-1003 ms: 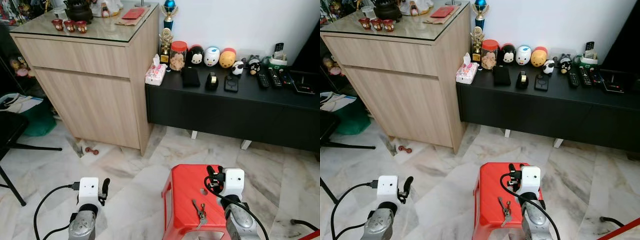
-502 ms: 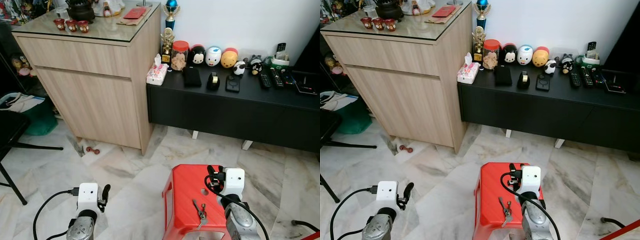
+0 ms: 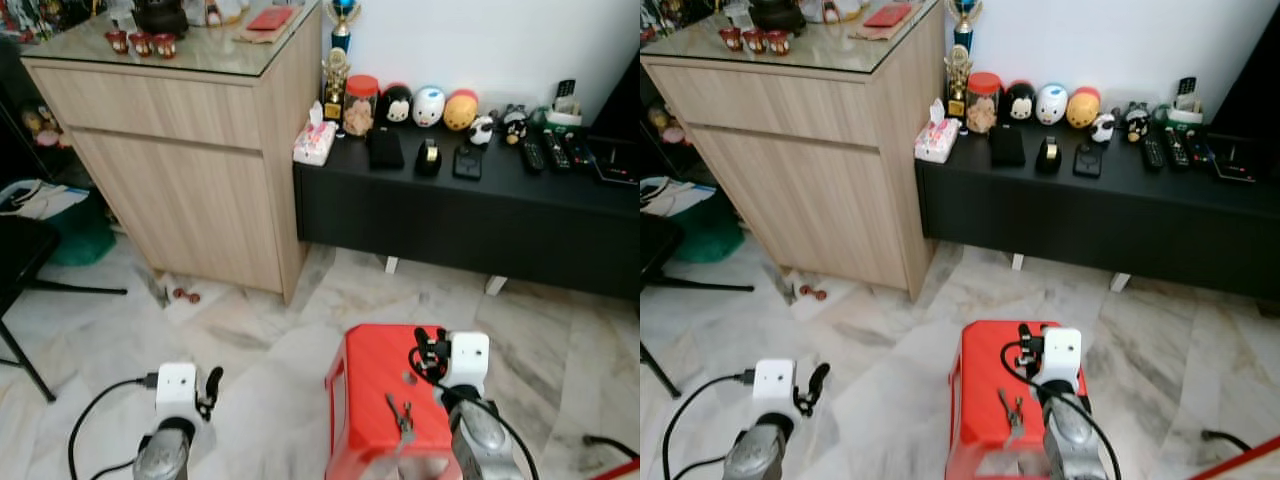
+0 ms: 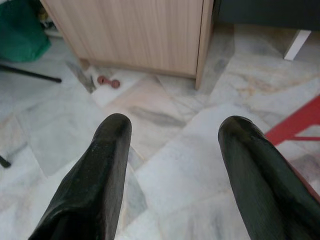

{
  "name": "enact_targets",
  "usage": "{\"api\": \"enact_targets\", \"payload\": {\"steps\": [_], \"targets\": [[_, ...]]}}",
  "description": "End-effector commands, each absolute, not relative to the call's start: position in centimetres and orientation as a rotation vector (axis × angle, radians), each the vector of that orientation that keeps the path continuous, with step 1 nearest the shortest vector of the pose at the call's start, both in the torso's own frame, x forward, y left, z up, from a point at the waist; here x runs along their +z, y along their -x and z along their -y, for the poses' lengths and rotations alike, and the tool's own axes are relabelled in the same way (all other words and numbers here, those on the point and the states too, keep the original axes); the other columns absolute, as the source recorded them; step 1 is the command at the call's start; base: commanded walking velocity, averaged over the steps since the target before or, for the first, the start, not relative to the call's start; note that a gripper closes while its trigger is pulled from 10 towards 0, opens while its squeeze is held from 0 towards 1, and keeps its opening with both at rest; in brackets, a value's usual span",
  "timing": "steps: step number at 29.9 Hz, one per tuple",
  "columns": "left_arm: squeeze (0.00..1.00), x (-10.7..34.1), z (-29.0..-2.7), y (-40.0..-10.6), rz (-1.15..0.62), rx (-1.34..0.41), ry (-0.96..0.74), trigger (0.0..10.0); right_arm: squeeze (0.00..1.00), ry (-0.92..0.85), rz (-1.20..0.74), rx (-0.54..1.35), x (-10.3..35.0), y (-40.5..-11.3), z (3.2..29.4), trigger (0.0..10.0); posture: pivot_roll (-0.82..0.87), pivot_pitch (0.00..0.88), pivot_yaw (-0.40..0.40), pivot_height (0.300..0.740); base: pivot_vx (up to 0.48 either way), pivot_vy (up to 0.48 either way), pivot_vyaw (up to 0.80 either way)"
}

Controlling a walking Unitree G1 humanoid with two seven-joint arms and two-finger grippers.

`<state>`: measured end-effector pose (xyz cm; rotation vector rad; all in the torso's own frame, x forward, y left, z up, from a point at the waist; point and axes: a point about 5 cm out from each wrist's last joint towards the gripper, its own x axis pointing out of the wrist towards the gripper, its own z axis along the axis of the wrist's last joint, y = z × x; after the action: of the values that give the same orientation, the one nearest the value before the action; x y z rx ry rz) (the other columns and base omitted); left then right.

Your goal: Hang keys on a hook

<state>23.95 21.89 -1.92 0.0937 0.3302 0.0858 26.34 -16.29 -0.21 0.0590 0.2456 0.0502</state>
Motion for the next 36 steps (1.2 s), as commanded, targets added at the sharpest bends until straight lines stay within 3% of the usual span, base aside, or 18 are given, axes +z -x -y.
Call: {"api": "enact_targets", "payload": {"steps": [1,36], "targets": [[0.00,-2.35,-22.04,-23.48,-0.360,0.096,-0.083,10.0,0.00,-0.067,-0.250,0.047,-0.17,-26.36,16.22,10.0,-0.03,0.054,-0.016,0.740,-0.364,0.000,0.00],[0.00,-2.64,-21.72,-23.55,-0.387,0.072,-0.066,10.0,0.00,-0.062,-0.271,0.042,-0.21,-26.52,16.20,10.0,-0.03,0.052,-0.019,0.740,-0.010,0.000,0.00]]}}
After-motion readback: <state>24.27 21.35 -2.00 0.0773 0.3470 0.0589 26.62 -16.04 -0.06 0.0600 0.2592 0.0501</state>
